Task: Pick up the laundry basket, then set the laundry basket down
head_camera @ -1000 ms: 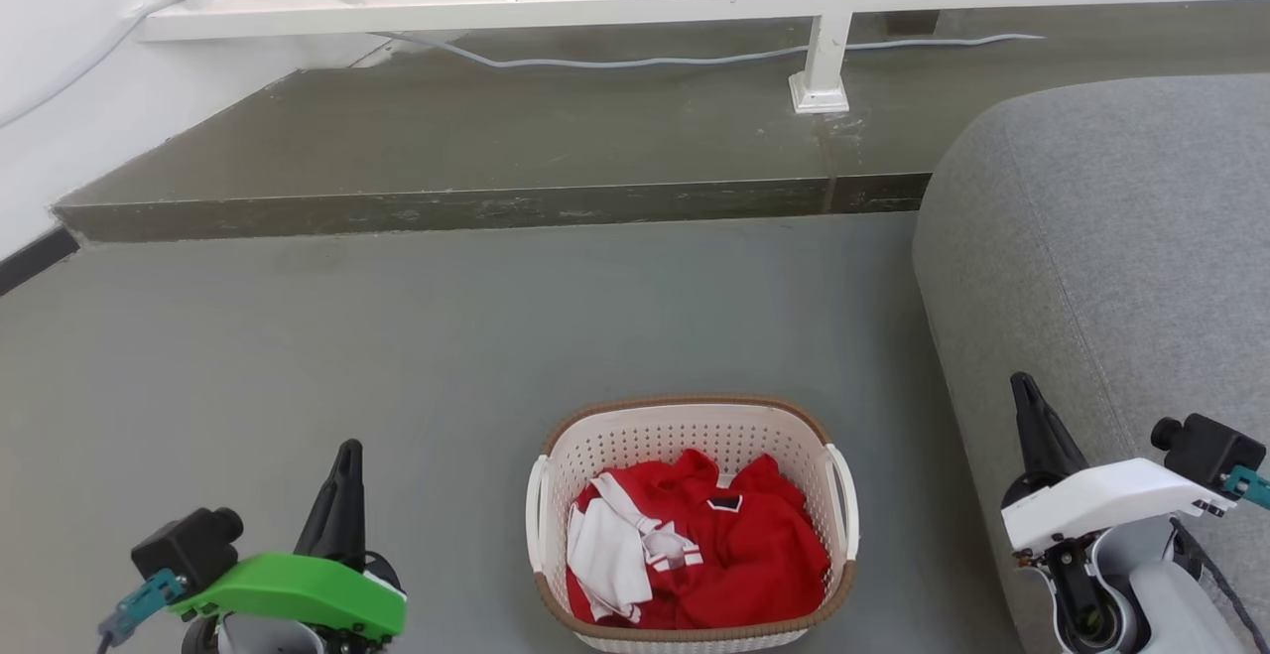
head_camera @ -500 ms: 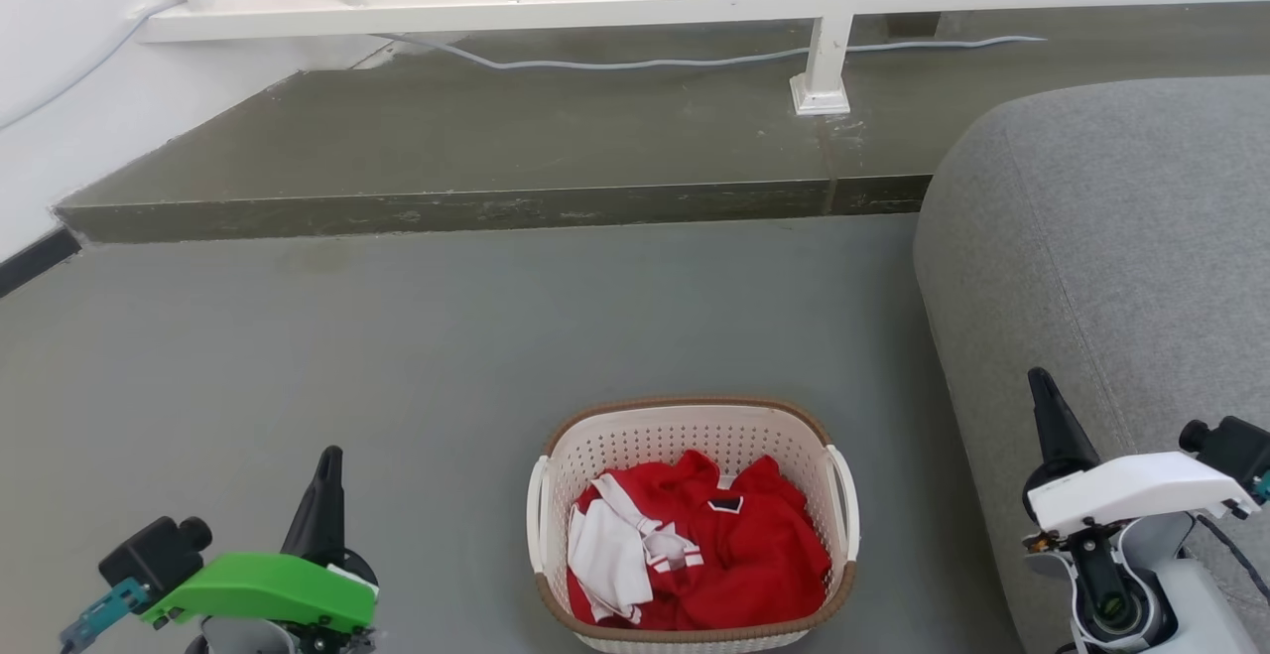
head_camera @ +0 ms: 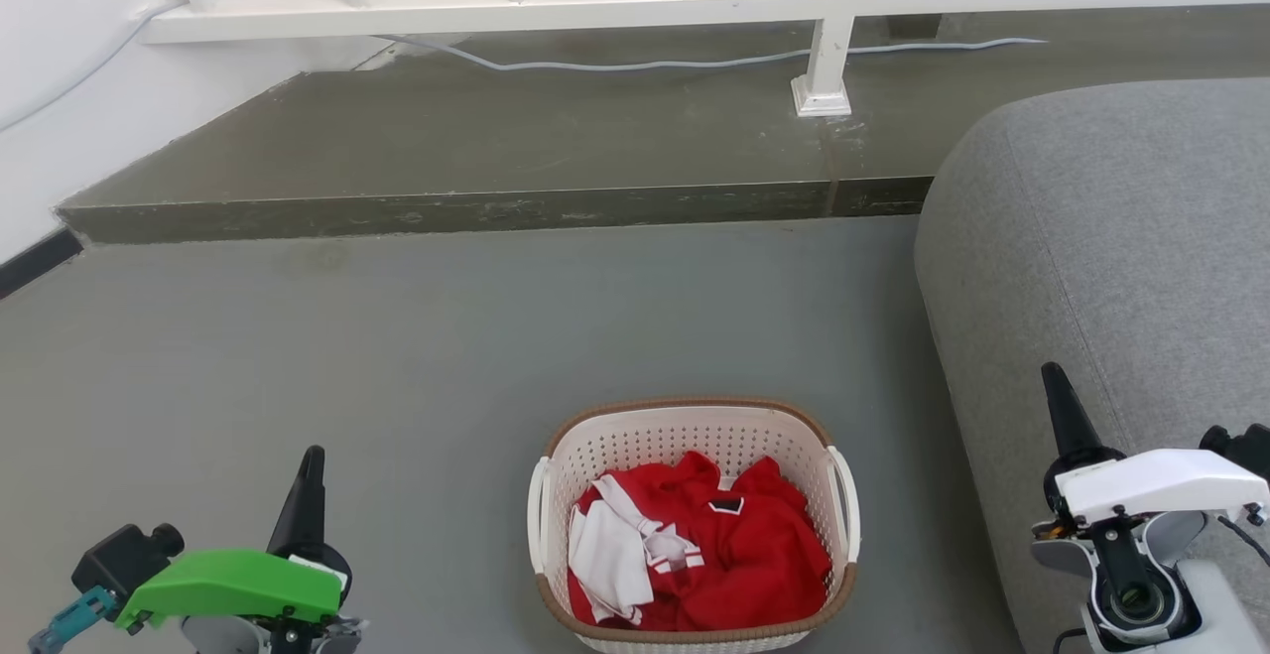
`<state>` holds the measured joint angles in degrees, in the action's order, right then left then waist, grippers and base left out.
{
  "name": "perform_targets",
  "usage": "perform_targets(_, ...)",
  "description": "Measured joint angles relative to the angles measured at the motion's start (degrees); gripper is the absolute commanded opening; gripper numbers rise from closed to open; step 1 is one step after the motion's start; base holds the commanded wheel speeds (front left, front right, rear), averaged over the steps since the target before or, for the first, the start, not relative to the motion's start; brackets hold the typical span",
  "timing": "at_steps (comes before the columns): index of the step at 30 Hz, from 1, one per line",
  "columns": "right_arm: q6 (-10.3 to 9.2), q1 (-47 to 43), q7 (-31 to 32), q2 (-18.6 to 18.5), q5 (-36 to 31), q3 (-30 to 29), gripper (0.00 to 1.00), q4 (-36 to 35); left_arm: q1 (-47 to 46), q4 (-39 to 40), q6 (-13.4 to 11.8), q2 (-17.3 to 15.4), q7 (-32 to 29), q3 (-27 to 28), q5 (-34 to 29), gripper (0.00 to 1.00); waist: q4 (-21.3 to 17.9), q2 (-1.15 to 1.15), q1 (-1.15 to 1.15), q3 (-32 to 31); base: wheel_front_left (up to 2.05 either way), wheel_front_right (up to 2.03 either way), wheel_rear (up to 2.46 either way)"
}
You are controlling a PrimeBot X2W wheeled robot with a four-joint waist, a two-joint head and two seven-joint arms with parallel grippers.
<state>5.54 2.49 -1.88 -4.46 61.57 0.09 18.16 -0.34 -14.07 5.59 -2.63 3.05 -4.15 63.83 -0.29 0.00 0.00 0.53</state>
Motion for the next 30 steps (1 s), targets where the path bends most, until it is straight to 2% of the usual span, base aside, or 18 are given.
perform_targets(30,0.98,0.6,5.4,1.3,19.2,-5.2,0.0,-1.1,-1.6,-1.2,0.8,-0.1,-5.2,4.3,18.5,0.0,0.2,0.0,0.0,-0.3,0.0,0.0,0.0)
